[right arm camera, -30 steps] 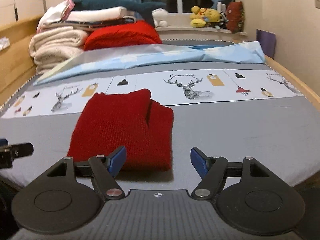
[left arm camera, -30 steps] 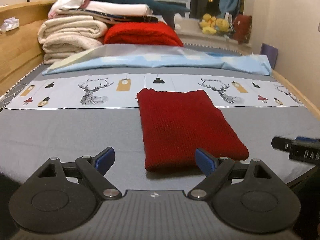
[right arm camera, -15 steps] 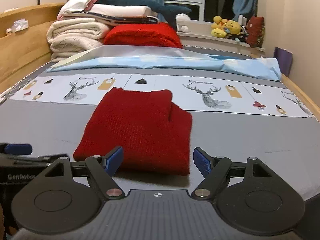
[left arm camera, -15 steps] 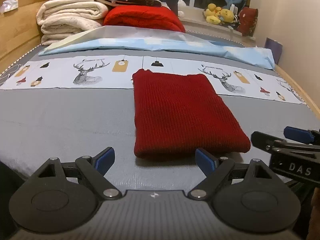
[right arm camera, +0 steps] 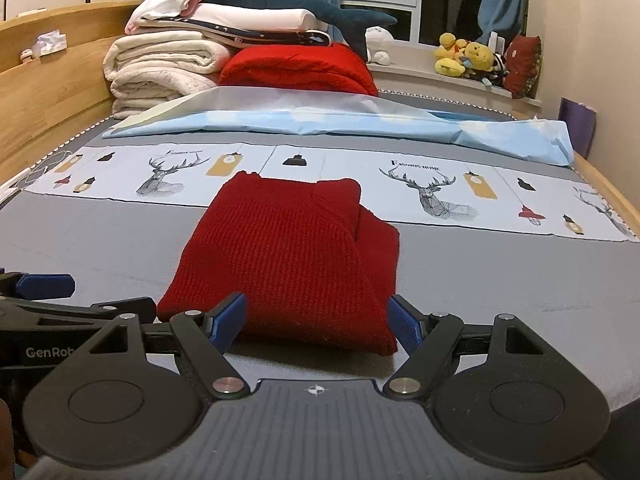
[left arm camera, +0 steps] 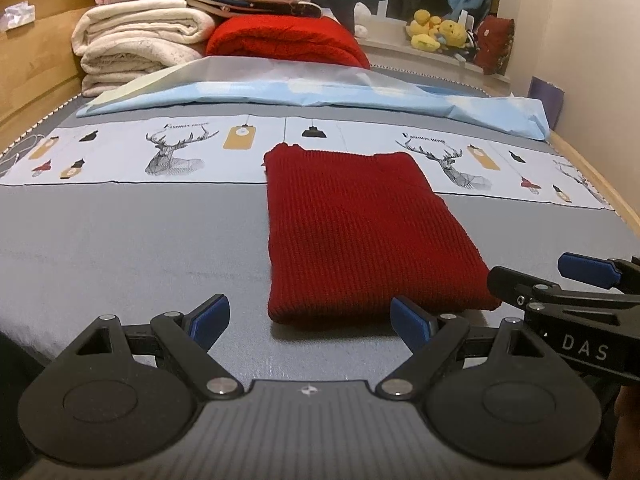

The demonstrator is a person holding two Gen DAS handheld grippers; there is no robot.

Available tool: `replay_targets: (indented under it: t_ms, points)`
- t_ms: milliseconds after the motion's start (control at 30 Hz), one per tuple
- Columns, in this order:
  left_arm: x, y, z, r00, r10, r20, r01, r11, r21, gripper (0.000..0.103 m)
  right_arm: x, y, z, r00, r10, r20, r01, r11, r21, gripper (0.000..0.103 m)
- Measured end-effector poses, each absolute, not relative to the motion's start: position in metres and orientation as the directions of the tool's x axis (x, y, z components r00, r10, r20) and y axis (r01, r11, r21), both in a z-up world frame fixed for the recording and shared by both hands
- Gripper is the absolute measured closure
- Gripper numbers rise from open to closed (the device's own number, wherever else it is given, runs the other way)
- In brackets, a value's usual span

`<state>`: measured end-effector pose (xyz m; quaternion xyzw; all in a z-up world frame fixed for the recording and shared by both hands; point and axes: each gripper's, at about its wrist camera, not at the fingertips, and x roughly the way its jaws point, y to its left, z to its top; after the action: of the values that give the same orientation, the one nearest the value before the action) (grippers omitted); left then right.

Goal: Fold small clothes

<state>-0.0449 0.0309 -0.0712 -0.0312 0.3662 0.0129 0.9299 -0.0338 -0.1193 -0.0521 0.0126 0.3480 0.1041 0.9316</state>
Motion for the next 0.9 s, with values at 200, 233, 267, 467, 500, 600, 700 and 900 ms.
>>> replay_targets:
  t_ms: [200, 233, 267, 467, 500, 600, 700, 900]
  points:
    - [-0.0433, 0.0310, -0.0726, 0.731, 0.000, -0.682, -0.046, 0.998, -0.049, 0.012, -0.0346, -0.1209, -0.0531, 0.737, 0.203, -0.645, -0.184, 0.978, 0.098, 0.025]
    - [-0.0430, 0.0310, -0.0732, 0.730, -0.001, -0.684, -0.046, 0.998, -0.051, 0.012, -0.0345, -0.1203, -0.0533, 0.737, 0.202, -0.645, -0.183, 0.978, 0.098, 0.025]
    - [-0.0432, 0.0304, -0.0735, 0.729, -0.001, -0.684, -0.046, 0.998, -0.051, 0.012, -0.0344, -0.1206, -0.0533, 0.737, 0.202, -0.645, -0.183, 0.978, 0.098, 0.025]
    - [-0.0429, 0.0299, -0.0739, 0.729, -0.001, -0.685, -0.047, 0.998, -0.051, 0.012, -0.0343, -0.1214, -0.0533, 0.737, 0.203, -0.645, -0.184, 0.978, 0.098, 0.025]
    - [-0.0429, 0.0300, -0.0739, 0.729, -0.001, -0.685, -0.047, 0.998, -0.051, 0.012, -0.0342, -0.1211, -0.0536, 0.736, 0.203, -0.646, -0.184, 0.978, 0.098, 0.025]
    - [-0.0429, 0.0302, -0.0740, 0.729, -0.001, -0.685, -0.048, 0.997, -0.052, 0.012, -0.0334, -0.1205, -0.0537, 0.735, 0.202, -0.648, -0.181, 0.978, 0.100, 0.025]
    - [-0.0417, 0.0313, -0.0748, 0.728, -0.001, -0.686, -0.049, 0.997, -0.053, 0.012, -0.0330, -0.1199, -0.0535, 0.735, 0.201, -0.648, -0.180, 0.979, 0.100, 0.025]
    - [-0.0417, 0.0318, -0.0747, 0.728, -0.002, -0.686, -0.049, 0.997, -0.054, 0.012, -0.0324, -0.1189, -0.0536, 0.734, 0.200, -0.649, -0.178, 0.979, 0.100, 0.025]
